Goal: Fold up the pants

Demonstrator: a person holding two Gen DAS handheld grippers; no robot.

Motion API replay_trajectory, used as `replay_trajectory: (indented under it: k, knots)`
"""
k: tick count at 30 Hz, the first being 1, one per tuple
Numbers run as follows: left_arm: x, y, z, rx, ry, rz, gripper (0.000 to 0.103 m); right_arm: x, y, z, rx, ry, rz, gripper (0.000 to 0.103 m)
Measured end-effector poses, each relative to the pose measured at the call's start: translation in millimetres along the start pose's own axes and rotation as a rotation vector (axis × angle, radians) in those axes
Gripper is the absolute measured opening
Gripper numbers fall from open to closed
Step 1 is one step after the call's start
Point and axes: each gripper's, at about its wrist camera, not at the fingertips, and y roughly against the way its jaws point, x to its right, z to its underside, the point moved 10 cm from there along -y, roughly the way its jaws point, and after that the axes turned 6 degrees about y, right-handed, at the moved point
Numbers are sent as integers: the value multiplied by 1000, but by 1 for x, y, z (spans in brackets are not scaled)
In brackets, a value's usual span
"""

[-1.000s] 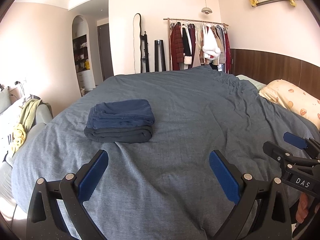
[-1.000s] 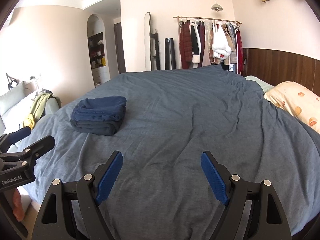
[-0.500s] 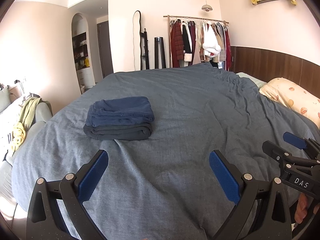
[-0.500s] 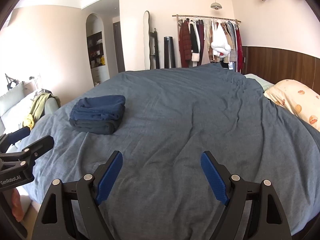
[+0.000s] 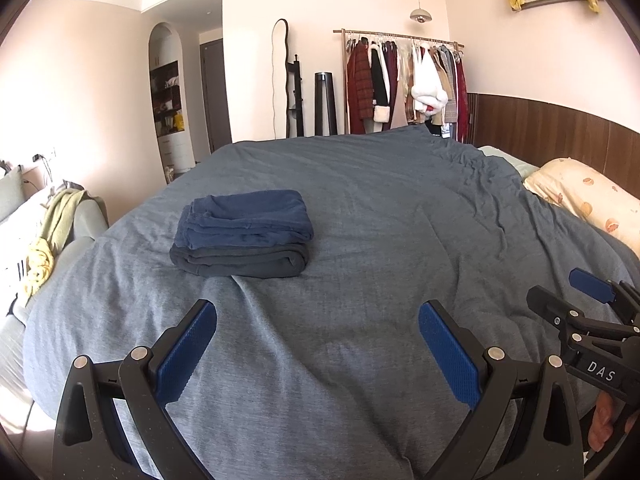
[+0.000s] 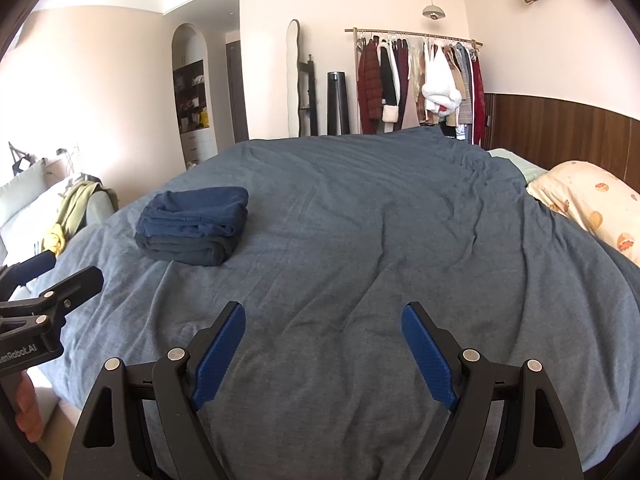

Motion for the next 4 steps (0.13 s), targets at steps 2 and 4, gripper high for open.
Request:
replay_trajectory:
  k: [2, 4]
  knots:
    - [0, -1, 0, -3, 6, 4, 103, -1, 0, -1, -2, -2, -1, 81]
    - [-1, -2, 0, -5, 8, 4, 103, -2, -1, -1, -4, -1, 0, 81]
